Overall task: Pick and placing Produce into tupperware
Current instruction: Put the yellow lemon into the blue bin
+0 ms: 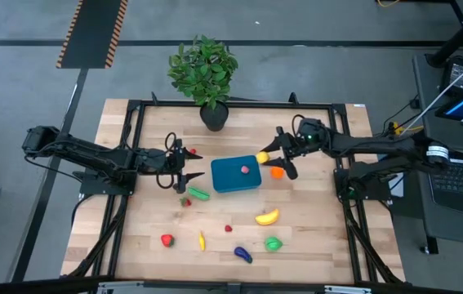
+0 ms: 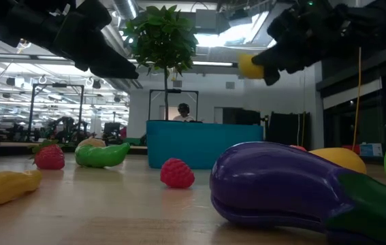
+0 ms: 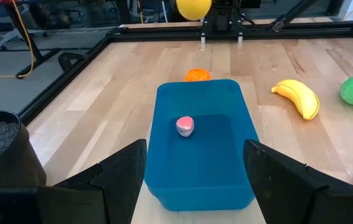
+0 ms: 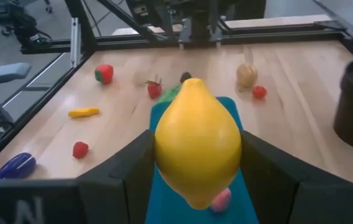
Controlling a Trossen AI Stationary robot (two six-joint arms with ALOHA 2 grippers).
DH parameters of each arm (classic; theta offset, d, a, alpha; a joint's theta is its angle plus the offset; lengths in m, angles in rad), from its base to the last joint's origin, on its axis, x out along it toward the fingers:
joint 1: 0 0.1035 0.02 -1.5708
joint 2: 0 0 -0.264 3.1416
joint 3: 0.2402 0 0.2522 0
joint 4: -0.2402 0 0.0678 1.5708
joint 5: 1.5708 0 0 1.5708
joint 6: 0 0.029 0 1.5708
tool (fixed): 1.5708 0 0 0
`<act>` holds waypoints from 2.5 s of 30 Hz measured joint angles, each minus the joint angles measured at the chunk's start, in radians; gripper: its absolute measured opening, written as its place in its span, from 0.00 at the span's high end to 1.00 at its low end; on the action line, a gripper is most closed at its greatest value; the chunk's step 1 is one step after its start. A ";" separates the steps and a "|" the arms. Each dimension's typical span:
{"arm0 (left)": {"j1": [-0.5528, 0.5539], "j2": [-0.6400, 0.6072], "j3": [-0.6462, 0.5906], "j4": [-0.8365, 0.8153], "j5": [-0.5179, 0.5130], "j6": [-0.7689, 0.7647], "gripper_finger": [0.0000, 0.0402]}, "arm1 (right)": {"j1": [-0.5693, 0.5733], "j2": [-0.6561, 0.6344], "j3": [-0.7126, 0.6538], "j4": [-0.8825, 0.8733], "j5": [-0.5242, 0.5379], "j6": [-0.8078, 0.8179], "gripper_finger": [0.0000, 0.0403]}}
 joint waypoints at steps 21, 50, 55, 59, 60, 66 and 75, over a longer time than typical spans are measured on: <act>-0.003 0.000 0.000 0.005 0.001 0.041 0.35 | 0.029 0.236 0.298 -0.303 -0.010 -0.103 0.49; -0.008 0.000 0.000 -0.013 0.001 0.019 0.35 | 0.095 0.346 0.536 -0.782 0.054 -0.195 0.49; -0.008 0.000 0.000 -0.012 0.001 0.019 0.35 | 0.124 0.371 0.535 -0.780 0.117 -0.194 0.49; -0.008 0.000 0.000 -0.012 0.001 0.018 0.35 | 0.135 0.409 0.535 -0.746 0.125 -0.183 0.49; -0.008 0.000 0.000 -0.014 0.001 0.018 0.35 | 0.137 0.419 0.535 -0.740 0.126 -0.183 0.49; -0.007 0.000 0.000 -0.014 0.001 0.017 0.35 | 0.137 0.486 0.535 -0.712 0.132 -0.181 0.49; -0.007 0.000 0.000 -0.014 0.001 0.015 0.35 | 0.140 0.570 0.576 -0.678 0.141 -0.207 0.49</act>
